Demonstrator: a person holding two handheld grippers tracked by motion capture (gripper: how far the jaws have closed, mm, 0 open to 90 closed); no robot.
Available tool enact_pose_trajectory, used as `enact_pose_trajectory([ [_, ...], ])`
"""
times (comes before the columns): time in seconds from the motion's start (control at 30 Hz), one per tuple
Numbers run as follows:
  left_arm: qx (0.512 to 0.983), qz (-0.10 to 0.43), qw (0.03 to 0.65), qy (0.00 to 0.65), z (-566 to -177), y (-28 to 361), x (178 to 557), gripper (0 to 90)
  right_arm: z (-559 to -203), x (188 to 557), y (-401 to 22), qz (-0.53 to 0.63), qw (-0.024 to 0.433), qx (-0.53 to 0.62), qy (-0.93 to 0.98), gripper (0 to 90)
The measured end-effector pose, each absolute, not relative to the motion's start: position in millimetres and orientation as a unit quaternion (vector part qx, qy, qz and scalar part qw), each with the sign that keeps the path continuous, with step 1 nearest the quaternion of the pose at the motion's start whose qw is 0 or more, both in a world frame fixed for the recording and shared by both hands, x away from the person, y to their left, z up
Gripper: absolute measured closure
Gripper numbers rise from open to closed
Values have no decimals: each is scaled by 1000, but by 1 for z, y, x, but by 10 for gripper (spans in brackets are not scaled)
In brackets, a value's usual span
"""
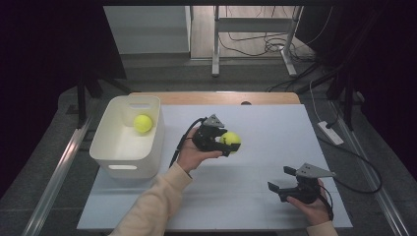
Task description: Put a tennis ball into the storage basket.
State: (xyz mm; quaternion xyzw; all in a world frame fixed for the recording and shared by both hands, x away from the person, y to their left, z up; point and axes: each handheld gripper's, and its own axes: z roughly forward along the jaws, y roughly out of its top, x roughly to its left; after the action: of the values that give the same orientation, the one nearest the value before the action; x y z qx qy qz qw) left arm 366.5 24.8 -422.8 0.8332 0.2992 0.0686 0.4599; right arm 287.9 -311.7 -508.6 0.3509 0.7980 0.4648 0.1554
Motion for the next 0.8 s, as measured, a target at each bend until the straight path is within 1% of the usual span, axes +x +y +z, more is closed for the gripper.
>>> enact_pose_trajectory([
  [0.8,818,101,472,313,-399,54,366,281,-508,287,-312,464,154,351,798,91],
])
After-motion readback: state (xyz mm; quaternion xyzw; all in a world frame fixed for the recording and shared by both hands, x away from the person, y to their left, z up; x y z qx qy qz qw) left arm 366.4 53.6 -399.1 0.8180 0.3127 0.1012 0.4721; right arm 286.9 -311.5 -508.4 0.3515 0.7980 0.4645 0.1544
